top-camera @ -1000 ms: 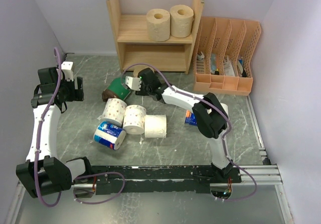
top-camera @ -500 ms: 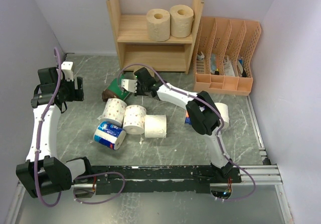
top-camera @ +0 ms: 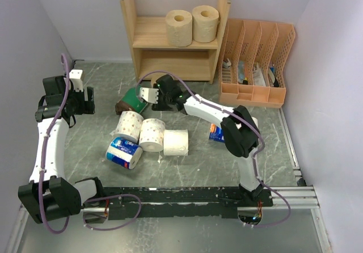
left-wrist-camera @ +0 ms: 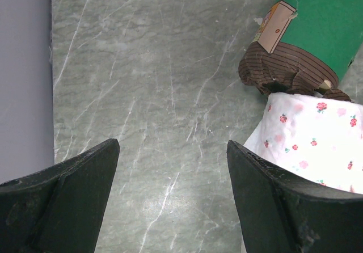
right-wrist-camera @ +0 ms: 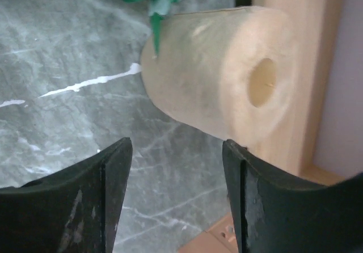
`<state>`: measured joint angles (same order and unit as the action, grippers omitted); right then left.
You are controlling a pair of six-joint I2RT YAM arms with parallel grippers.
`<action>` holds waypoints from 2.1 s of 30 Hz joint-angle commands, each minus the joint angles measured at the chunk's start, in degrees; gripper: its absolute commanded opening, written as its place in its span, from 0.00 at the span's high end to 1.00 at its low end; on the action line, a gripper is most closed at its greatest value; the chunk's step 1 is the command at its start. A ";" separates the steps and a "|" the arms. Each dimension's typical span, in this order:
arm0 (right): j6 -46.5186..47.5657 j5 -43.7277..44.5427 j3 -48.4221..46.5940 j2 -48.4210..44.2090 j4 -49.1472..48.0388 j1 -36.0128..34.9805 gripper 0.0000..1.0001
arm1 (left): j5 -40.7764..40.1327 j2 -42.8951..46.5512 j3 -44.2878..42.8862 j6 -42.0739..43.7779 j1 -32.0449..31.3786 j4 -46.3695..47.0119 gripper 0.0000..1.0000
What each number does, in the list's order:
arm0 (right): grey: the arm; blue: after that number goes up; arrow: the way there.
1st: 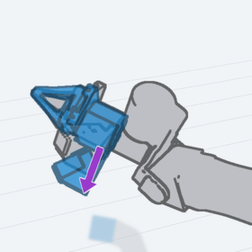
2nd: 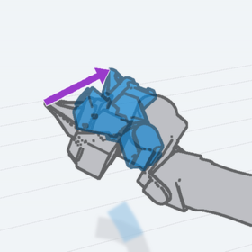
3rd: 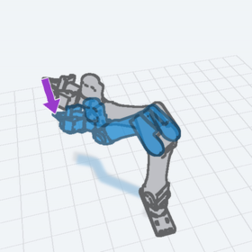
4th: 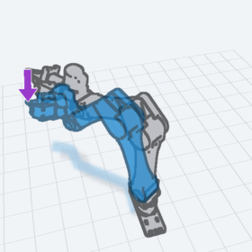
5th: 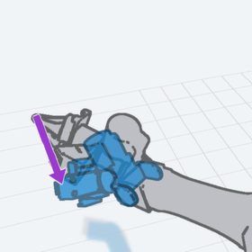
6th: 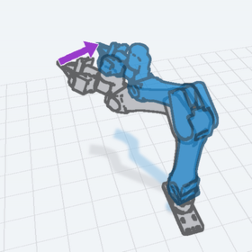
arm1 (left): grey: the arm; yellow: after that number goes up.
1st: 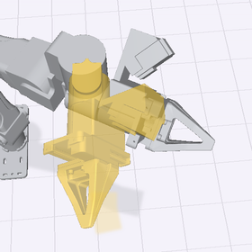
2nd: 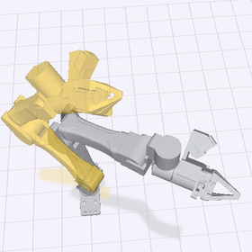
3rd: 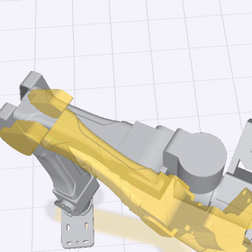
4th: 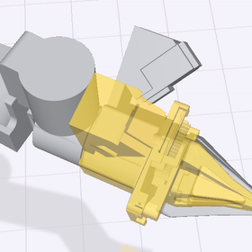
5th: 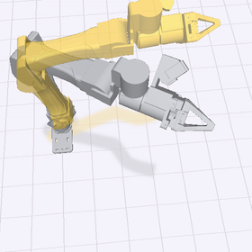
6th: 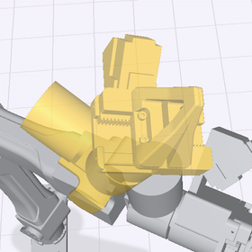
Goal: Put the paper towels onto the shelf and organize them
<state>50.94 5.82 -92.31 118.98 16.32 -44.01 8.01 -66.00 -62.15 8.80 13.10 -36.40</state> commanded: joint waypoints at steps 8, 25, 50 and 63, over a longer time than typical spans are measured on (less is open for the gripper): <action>4.09 2.77 2.77 -3.77 -9.23 -0.58 0.26 | 1.74 -0.05 -0.27 0.78 0.52 0.57 0.12; 1.67 0.71 -13.44 12.32 -3.80 1.69 0.56 | 1.37 0.64 0.44 1.05 0.52 0.80 0.12; 1.16 4.29 -16.40 -8.39 5.54 -1.68 1.00 | 2.26 0.56 -0.08 0.96 0.52 0.46 0.12; 12.30 19.33 -22.54 -9.73 0.42 -12.55 1.00 | 2.73 1.79 -0.53 0.61 0.52 -0.34 0.12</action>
<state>59.44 21.41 -107.92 109.12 18.85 -56.34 9.26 -65.93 -62.06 9.21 13.10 -36.40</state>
